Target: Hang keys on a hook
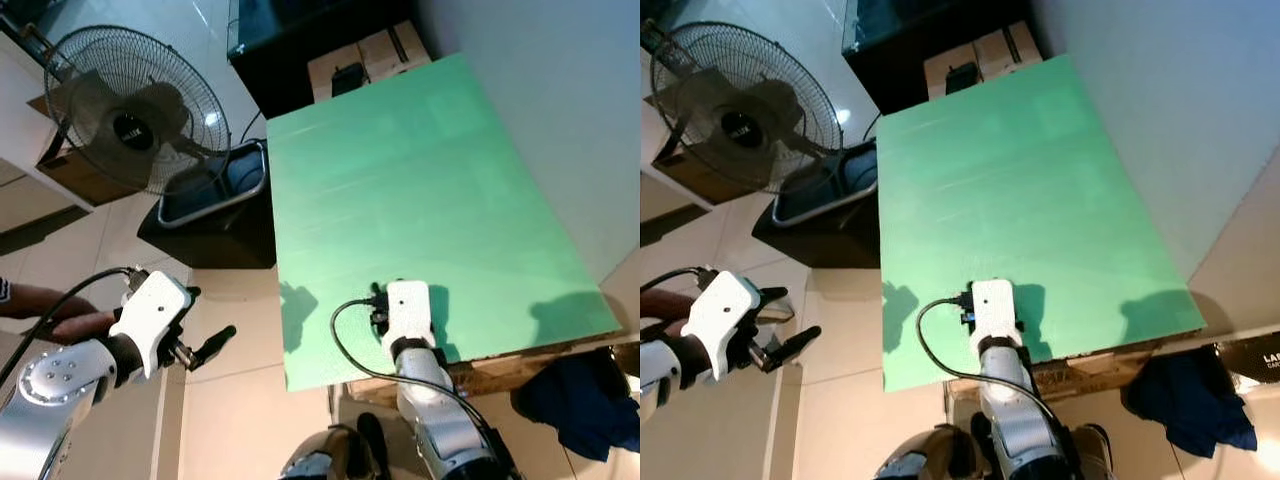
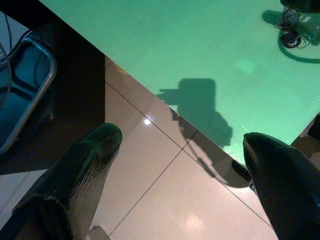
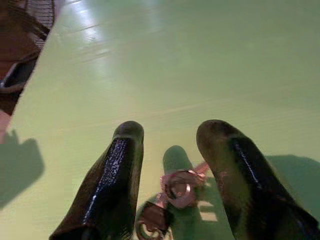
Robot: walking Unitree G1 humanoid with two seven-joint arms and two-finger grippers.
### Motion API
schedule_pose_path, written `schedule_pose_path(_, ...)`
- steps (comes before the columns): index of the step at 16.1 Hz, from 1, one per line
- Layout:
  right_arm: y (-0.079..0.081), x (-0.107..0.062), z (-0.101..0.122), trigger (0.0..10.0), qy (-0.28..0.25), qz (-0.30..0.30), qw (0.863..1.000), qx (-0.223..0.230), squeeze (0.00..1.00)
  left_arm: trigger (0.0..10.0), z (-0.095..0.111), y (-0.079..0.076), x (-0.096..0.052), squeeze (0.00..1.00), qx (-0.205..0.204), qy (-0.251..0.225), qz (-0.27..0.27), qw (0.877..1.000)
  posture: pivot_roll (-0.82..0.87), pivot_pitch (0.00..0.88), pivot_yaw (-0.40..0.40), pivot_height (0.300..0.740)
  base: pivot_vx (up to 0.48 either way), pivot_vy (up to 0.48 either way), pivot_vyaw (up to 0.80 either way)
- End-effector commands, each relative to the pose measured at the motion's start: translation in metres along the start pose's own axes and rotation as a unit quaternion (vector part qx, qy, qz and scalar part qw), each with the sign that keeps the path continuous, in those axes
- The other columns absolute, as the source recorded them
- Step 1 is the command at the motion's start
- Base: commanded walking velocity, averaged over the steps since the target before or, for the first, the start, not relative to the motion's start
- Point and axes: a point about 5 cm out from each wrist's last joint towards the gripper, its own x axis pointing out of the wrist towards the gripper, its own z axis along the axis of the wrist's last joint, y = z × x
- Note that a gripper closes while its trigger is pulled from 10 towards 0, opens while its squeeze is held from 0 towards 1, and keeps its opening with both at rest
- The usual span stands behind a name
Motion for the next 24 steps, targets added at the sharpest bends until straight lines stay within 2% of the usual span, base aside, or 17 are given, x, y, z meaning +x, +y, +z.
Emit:
schedule_pose_path(1, 0.047, -0.002, 0.008, 10.0, 0.013, 0.057, 0.997, 0.052, 0.00, 10.0, -0.005, 0.006, -0.008, 0.00, 0.002, 0.017, 0.017, 1.000, 0.05, 0.233, 0.400, 0.740, 0.000, 0.000, 0.00)
schedule_pose_path(3, 0.046, 0.000, 0.006, 10.0, 0.021, 0.061, 0.997, 0.050, 0.00, 10.0, -0.005, 0.007, -0.009, 0.00, 0.002, 0.017, 0.018, 1.000, 0.05, 0.235, 0.400, 0.740, 0.000, 0.000, 0.00)
schedule_pose_path(6, 0.042, 0.002, -0.003, 10.0, 0.048, 0.042, 0.995, 0.083, 0.00, 10.0, -0.006, 0.008, -0.011, 0.00, 0.003, 0.020, 0.019, 1.000, 0.06, 0.240, 0.400, 0.740, 0.000, 0.000, 0.00)
schedule_pose_path(9, 0.039, 0.002, -0.009, 10.0, 0.063, 0.020, 0.994, 0.082, 0.00, 10.0, -0.006, 0.010, -0.013, 0.00, 0.004, 0.023, 0.022, 0.999, 0.07, 0.242, 0.400, 0.740, 0.000, 0.000, 0.00)
schedule_pose_path(14, 0.045, 0.002, -0.017, 10.0, 0.077, 0.029, 0.993, 0.088, 0.00, 10.0, -0.006, 0.009, -0.014, 0.00, 0.005, 0.024, 0.019, 1.000, 0.07, 0.243, 0.400, 0.740, 0.000, 0.000, 0.00)
schedule_pose_path(15, 0.047, -0.001, -0.019, 1.5, 0.077, 0.042, 0.992, 0.091, 0.00, 10.0, -0.005, 0.008, -0.013, 0.00, 0.004, 0.023, 0.016, 1.000, 0.07, 0.244, 0.400, 0.740, 0.000, 0.000, 0.00)
schedule_pose_path(16, 0.048, -0.002, -0.018, 0.0, 0.071, 0.051, 0.991, 0.097, 0.00, 10.0, -0.005, 0.008, -0.013, 0.00, 0.004, 0.023, 0.016, 1.000, 0.07, 0.244, 0.400, 0.740, 0.000, 0.000, 0.00)
schedule_pose_path(24, 0.050, -0.011, -0.019, 0.0, 0.055, 0.052, 0.990, 0.115, 0.00, 10.0, -0.002, 0.009, -0.011, 0.00, 0.005, 0.023, 0.009, 1.000, 0.05, 0.254, 0.400, 0.740, 0.000, 0.000, 0.00)
